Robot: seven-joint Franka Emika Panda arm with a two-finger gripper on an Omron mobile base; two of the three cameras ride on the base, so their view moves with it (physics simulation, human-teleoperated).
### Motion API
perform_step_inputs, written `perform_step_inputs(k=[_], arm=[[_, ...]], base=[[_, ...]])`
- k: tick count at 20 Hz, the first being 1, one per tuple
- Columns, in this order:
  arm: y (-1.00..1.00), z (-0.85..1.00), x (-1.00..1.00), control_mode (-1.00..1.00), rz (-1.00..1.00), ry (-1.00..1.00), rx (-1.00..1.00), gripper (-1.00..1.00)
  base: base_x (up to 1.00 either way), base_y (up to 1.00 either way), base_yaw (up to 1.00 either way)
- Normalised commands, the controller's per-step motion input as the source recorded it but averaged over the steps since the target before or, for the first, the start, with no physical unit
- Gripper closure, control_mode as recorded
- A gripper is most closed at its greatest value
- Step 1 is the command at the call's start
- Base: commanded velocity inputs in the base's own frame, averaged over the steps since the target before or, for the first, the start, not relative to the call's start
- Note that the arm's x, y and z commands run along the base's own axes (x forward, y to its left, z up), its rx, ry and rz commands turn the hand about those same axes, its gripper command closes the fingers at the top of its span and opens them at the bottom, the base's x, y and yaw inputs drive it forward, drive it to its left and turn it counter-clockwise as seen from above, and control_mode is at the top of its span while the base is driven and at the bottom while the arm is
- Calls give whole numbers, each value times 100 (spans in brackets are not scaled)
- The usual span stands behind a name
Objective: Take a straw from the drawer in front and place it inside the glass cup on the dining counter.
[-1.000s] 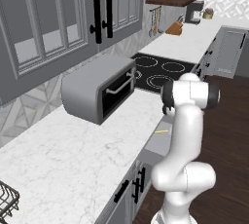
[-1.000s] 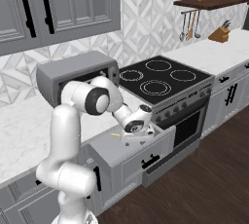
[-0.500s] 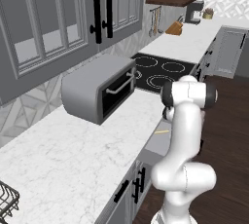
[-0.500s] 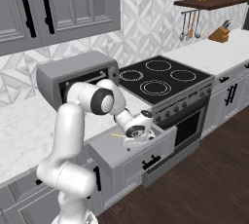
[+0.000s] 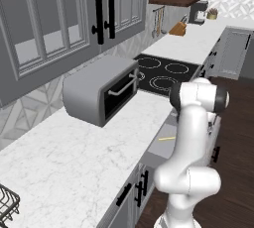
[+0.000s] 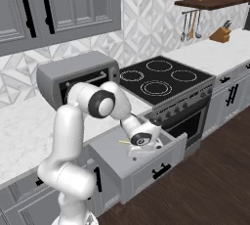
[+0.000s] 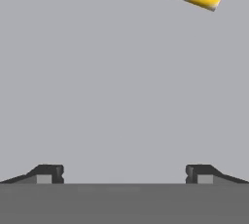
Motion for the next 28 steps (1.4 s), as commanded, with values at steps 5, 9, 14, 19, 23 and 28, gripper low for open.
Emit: perform_step_inputs(k=[5,9,14,19,23,28], arm=[[-49,4,-71,-100,0,0,0,-100],[-61,20,-64,-100,0,0,0,-100],[-66,30,-54,-100,0,0,0,-100],[-63,23,-50,-100,1,0,0,-100],[-37,26,-16,-100,0,0,0,-100],[10,34,38,-100,7,0,0,-100]], base=[[0,0,0],[0,0,0],[0,0,0],[0,0,0],[0,0,0],[0,0,0]])
